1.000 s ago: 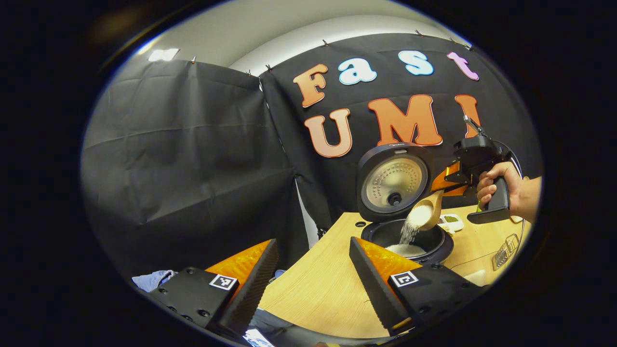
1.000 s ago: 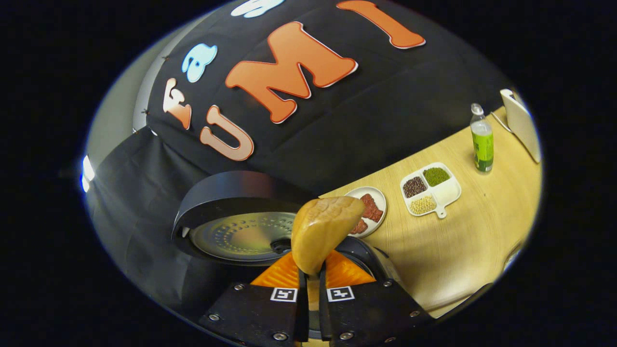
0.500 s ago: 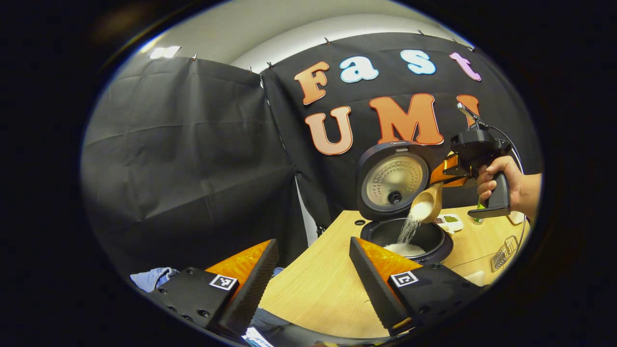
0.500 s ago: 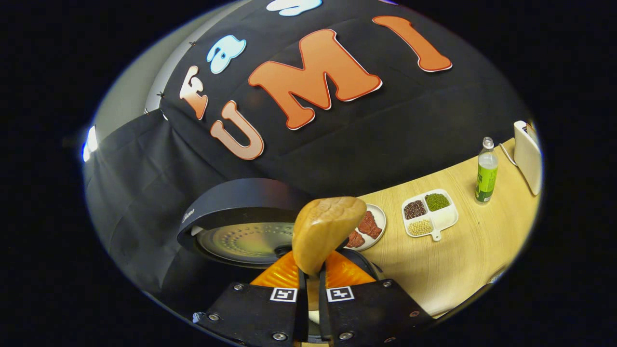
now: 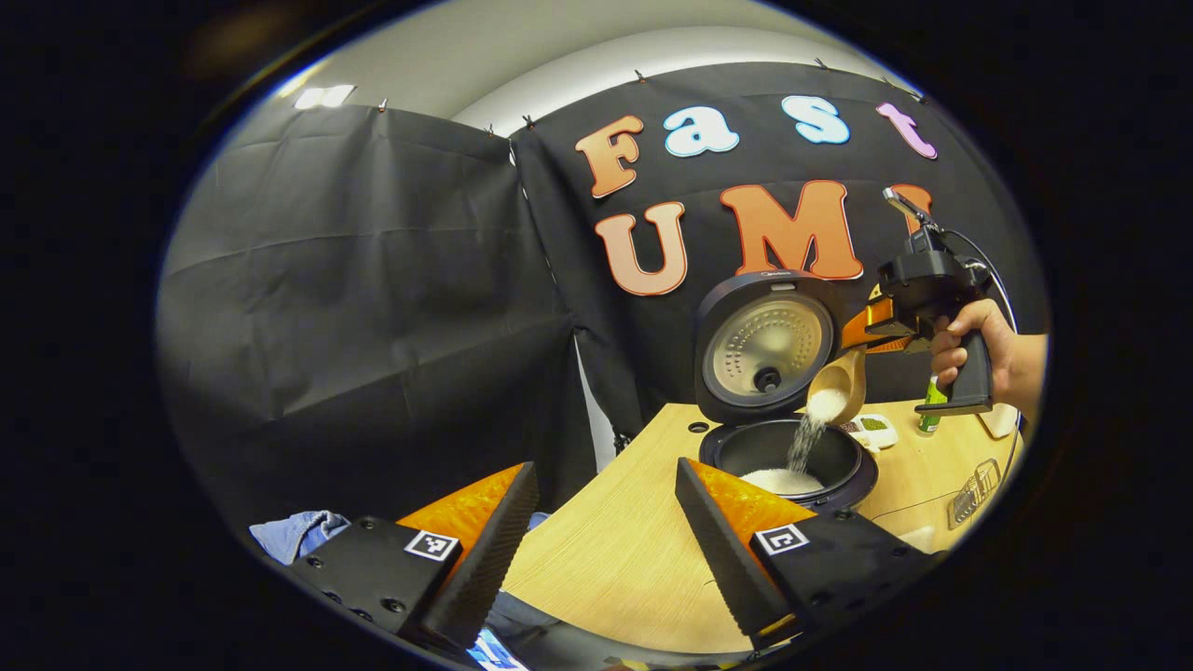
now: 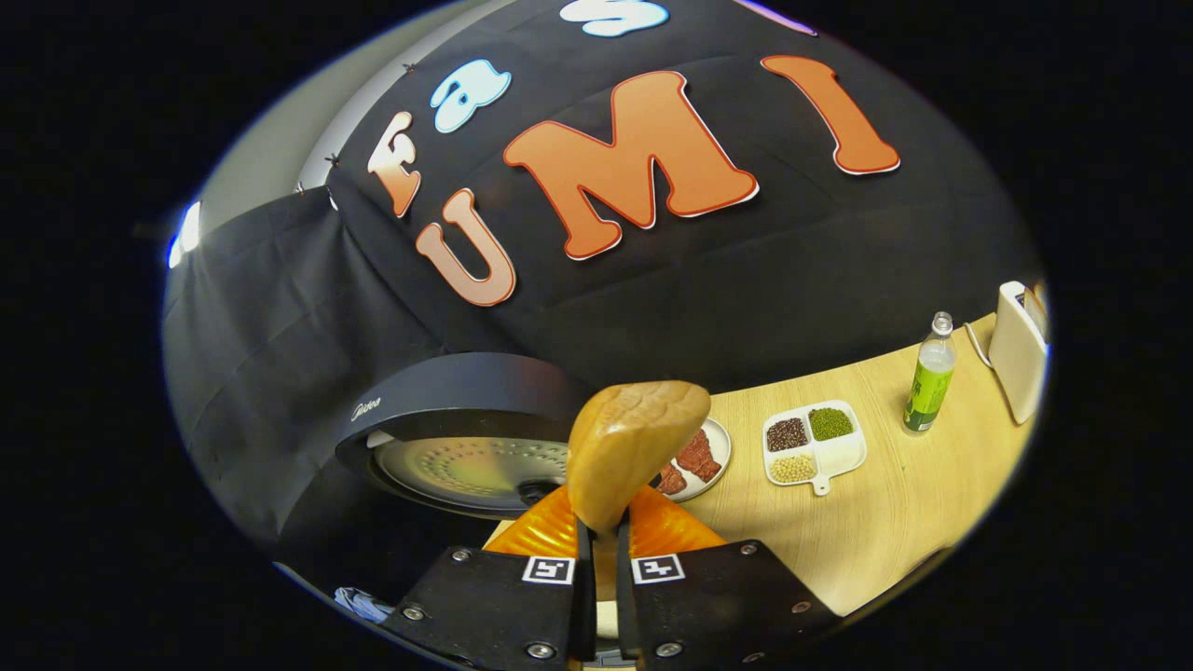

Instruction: Close the left gripper, press the button to open the rice cooker; take a wooden spoon from the chopstick holder with the right hand, scoop a spoonful of rice and pour it into the rice cooker, then put the wooden spoon back into the chopstick holder.

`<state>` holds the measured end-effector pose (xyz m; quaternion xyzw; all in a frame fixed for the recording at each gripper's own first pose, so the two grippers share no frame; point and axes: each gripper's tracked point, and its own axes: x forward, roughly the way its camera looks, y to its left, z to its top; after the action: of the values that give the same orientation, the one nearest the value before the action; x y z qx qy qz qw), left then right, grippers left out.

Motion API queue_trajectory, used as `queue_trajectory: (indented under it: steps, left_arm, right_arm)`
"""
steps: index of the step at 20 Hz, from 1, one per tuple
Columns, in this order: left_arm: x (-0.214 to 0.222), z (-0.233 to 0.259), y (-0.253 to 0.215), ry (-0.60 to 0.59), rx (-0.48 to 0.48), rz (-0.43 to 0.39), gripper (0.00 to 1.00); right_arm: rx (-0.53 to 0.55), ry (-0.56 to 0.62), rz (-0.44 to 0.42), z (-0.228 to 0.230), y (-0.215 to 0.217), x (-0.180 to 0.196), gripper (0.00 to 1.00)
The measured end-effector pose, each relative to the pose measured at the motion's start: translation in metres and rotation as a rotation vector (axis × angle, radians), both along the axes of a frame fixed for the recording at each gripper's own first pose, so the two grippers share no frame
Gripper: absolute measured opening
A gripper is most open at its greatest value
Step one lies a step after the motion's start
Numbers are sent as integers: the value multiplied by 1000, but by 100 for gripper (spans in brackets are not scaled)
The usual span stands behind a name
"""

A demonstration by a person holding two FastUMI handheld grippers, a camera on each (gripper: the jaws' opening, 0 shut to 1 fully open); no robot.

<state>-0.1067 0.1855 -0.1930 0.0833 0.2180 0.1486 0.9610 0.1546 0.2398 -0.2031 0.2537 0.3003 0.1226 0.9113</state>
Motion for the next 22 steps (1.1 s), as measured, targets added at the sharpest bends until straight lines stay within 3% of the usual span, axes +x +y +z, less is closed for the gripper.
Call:
queue_trajectory:
  steps: [19,21,22]
  left_arm:
    - [2,0,-1,3,6,-3,100]
    - [1,0,1,4,5,2,95]
    - [0,0,1,5,3,3,100]
  right_arm:
    - [-163,-133,115,23,20,-2,8]
    - [-196,-149,122,26,21,-1,8]
    - [-213,-156,129,26,22,-1,8]
